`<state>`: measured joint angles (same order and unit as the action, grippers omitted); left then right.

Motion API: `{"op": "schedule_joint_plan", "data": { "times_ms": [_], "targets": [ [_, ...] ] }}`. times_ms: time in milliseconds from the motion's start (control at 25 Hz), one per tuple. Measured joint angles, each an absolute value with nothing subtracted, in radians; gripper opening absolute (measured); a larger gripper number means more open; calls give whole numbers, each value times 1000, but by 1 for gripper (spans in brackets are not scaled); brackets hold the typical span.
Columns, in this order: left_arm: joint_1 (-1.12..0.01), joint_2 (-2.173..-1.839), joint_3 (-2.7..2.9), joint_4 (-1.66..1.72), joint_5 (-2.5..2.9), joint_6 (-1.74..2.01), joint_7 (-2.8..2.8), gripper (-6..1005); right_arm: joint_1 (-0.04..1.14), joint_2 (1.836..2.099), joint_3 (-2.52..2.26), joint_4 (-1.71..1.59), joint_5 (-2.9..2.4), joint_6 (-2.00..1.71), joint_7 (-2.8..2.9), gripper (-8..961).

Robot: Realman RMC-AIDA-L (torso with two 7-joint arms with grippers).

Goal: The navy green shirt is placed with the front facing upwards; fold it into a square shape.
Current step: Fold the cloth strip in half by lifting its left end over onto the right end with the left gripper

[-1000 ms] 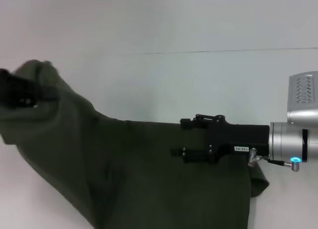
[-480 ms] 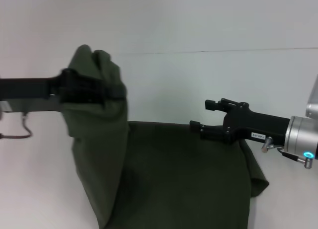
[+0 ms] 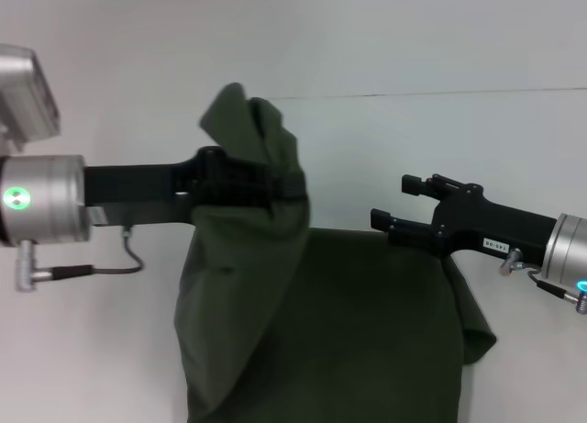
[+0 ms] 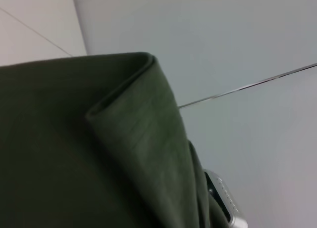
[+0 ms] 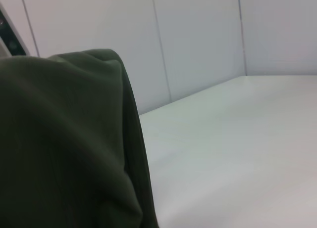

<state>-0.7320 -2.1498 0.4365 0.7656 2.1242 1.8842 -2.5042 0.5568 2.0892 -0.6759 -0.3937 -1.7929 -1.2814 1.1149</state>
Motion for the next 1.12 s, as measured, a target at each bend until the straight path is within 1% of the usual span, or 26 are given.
{"op": "schedule_joint_plan", "data": {
  "times_ms": [120, 440, 1120],
  "targets": [
    [-734, -2164, 463, 710, 2091, 1841, -2478, 66, 555, 2089, -667, -394, -1793, -1265, 1115, 865],
    [-746, -2166, 534, 475, 2012, 1713, -2351, 65, 555, 2091, -644, -389, -1793, -1240, 1115, 865],
    [-767, -2173, 579, 283, 2009, 1603, -2195, 65, 555, 2094, -634, -385, -1774, -1213, 1114, 864]
  ]
}}
